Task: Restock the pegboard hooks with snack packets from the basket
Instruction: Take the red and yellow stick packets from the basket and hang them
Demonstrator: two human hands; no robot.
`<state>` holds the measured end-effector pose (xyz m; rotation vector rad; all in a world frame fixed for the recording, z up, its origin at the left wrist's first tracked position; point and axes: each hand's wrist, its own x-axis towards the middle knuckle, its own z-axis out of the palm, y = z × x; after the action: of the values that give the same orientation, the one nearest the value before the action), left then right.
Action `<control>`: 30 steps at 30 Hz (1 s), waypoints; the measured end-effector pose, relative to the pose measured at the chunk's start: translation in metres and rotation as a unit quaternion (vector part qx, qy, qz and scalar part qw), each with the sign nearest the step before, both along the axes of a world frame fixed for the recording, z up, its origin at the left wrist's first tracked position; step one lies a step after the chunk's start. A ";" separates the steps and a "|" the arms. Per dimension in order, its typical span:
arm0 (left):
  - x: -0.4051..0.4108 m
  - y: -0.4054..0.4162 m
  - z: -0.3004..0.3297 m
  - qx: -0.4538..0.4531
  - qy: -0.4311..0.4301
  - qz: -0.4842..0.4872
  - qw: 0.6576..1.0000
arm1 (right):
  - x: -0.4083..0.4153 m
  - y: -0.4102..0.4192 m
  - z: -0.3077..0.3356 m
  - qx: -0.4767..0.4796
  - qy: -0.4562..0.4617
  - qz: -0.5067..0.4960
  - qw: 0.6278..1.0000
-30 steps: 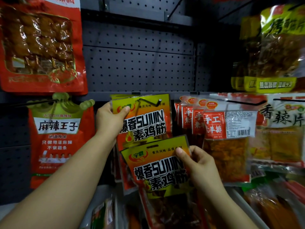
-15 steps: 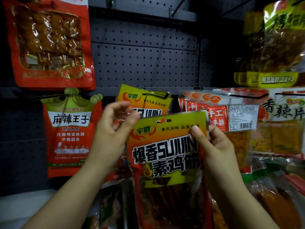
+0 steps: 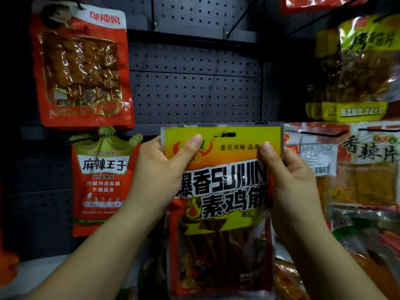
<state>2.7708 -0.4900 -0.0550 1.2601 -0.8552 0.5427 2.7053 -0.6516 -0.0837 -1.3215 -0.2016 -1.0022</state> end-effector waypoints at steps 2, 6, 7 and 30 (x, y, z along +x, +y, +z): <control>0.002 -0.002 0.003 0.005 0.004 0.016 1.000 | 0.002 0.000 0.002 0.003 0.004 -0.001 1.000; 0.009 -0.007 0.001 0.022 0.018 0.038 0.999 | 0.009 -0.003 0.001 0.019 0.016 0.005 1.000; 0.012 -0.008 0.000 0.025 0.024 0.044 0.998 | 0.011 -0.004 0.000 0.022 0.024 0.009 0.999; 0.110 -0.015 -0.030 0.044 0.125 0.147 0.980 | 0.086 -0.033 -0.037 -0.052 0.203 -0.057 0.976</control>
<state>2.8808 -0.5053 -0.0850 1.5122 -0.4905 0.5695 2.7918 -0.6846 -0.1205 -1.6188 0.1362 -0.8019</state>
